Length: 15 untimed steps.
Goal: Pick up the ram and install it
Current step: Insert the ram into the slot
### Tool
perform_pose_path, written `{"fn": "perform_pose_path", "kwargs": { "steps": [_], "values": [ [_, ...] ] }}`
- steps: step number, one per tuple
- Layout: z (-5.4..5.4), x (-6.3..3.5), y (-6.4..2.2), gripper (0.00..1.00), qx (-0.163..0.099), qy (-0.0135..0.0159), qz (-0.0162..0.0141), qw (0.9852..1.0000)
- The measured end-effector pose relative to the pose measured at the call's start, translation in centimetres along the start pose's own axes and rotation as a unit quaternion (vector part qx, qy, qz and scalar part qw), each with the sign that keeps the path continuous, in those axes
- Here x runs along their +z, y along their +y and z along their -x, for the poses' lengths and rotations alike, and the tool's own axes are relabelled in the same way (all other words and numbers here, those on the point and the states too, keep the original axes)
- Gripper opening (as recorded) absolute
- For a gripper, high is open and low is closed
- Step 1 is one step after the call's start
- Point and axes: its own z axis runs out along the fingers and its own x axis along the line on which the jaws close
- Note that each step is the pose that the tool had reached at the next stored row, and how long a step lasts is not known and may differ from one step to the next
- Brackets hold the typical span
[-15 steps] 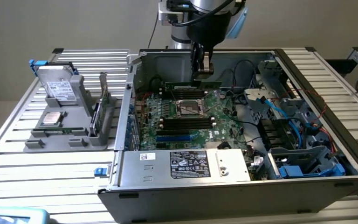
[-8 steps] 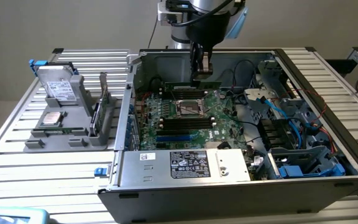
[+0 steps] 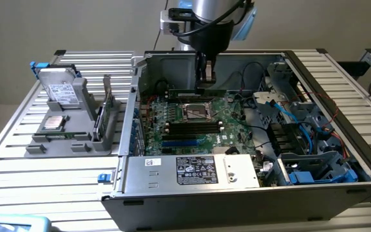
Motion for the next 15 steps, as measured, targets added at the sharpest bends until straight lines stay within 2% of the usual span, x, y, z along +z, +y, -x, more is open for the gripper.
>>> {"fn": "perform_pose_path", "kwargs": {
  "steps": [7, 15],
  "values": [
    [-0.2, 1.27, 0.13, 0.13, 0.025, -0.0013, -0.0016, 0.9997],
    [-2.0, 2.54, 0.17, 0.13, 0.021, -0.0011, -0.0005, 0.9998]
  ]
}}
